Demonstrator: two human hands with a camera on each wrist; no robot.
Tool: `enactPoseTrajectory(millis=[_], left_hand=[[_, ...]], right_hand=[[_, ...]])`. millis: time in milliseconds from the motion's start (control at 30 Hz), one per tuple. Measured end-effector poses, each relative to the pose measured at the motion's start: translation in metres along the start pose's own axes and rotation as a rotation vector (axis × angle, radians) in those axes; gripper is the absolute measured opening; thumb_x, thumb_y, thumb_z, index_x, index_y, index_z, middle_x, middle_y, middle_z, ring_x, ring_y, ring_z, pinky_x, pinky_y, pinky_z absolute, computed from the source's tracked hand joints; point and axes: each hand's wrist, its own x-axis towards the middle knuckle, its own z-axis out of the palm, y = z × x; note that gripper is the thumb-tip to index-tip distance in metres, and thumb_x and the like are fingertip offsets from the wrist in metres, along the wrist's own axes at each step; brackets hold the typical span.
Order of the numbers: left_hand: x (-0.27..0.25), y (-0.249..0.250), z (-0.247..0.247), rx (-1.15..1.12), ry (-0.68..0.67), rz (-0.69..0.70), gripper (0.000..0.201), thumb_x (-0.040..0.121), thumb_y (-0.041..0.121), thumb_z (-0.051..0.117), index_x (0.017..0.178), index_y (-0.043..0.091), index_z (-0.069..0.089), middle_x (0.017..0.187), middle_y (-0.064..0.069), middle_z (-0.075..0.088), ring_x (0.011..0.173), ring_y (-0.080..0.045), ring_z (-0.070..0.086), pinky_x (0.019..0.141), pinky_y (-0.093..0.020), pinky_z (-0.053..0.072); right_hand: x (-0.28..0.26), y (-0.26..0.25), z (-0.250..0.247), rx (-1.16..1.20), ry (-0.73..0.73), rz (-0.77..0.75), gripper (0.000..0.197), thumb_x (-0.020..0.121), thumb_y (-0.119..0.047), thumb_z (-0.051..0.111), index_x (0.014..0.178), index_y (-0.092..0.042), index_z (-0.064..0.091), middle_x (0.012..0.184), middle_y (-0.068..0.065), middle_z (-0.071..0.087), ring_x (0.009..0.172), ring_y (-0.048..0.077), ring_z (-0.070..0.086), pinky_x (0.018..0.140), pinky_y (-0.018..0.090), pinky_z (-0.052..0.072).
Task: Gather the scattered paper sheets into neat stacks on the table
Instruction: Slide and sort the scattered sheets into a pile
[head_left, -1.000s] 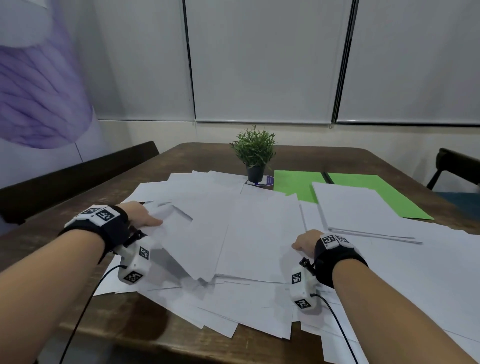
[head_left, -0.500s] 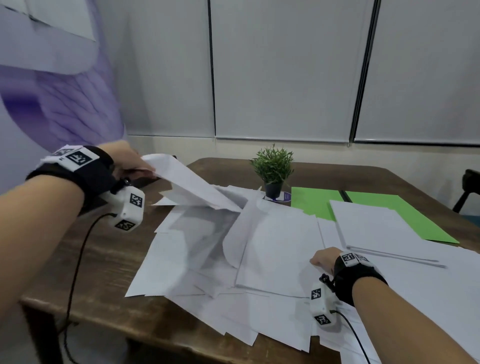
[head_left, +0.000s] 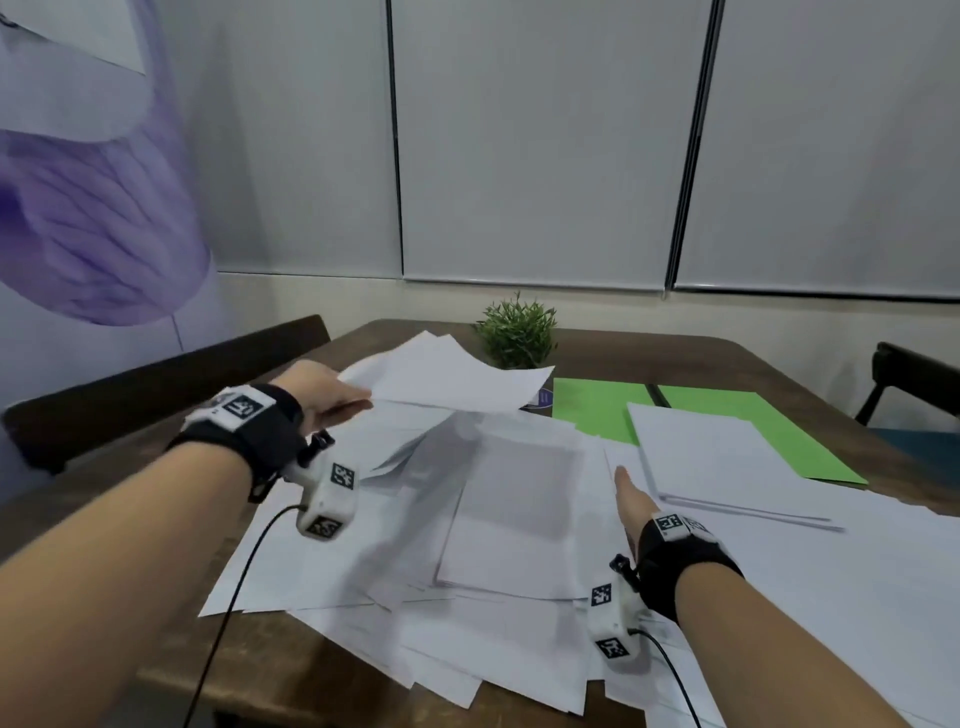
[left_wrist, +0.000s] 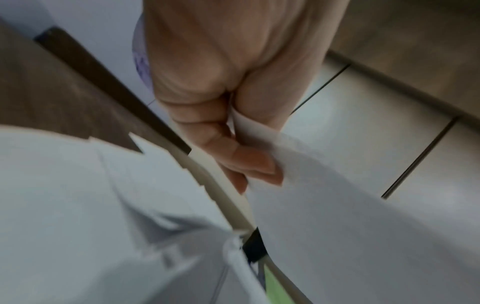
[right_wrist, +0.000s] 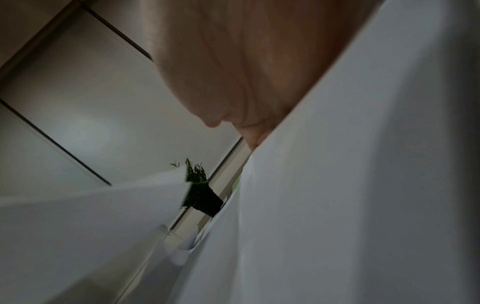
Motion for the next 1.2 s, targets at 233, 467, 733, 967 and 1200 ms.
enactPoseTrajectory(millis=[233,467,733,967,1200], left_hand=[[0.002,-0.086,0.092,0.059,-0.136,-0.213,0.027,0.080,0.007,0.075,0.094,-0.007,0.057,0.083,-0.014,0.063,0.069,-0.026,0.063,0.048,-0.032,0.058],[0.020,-0.087,0.101,0.473,-0.085,-0.184,0.052,0.082,0.051,0.066,0.102,0.003,0.062,0.083,-0.008,0.056,0.068,-0.023,0.053,0.061,-0.029,0.046],[0.073,-0.095,0.079,0.535,0.223,-0.124,0.099,0.062,0.044,0.085,0.138,0.010,0.033,0.139,-0.017,0.032,0.120,-0.034,0.044,0.099,-0.045,0.045],[0.095,-0.105,0.083,0.671,0.079,-0.040,0.051,0.082,0.039,0.070,0.119,0.005,0.062,0.123,-0.014,0.061,0.112,-0.031,0.057,0.096,-0.035,0.047],[0.096,-0.094,0.070,0.770,0.196,-0.006,0.036,0.092,0.032,0.057,0.104,0.001,0.069,0.113,-0.017,0.066,0.105,-0.032,0.059,0.089,-0.033,0.047]], right_hand=[[0.095,0.026,0.009,0.149,-0.055,-0.030,0.155,0.023,-0.108,0.012,0.146,-0.017,0.040,0.152,0.009,0.038,0.138,0.028,0.038,0.118,0.043,0.022],[0.009,0.003,-0.001,-0.046,-0.066,-0.069,0.084,0.073,-0.072,0.060,0.130,-0.010,0.055,0.132,0.012,0.057,0.116,0.031,0.057,0.097,0.034,0.047],[-0.025,-0.016,-0.005,-0.554,-0.022,-0.041,0.063,0.080,-0.052,0.070,0.128,-0.013,0.057,0.132,0.005,0.059,0.117,0.025,0.057,0.097,0.030,0.046],[-0.013,-0.018,-0.008,-0.655,-0.022,-0.055,0.061,0.080,-0.052,0.070,0.127,-0.015,0.059,0.130,0.005,0.061,0.116,0.025,0.058,0.098,0.030,0.046],[-0.011,-0.020,-0.007,-0.668,-0.032,-0.074,0.061,0.080,-0.052,0.071,0.127,-0.014,0.058,0.129,0.005,0.060,0.115,0.025,0.057,0.095,0.029,0.045]])
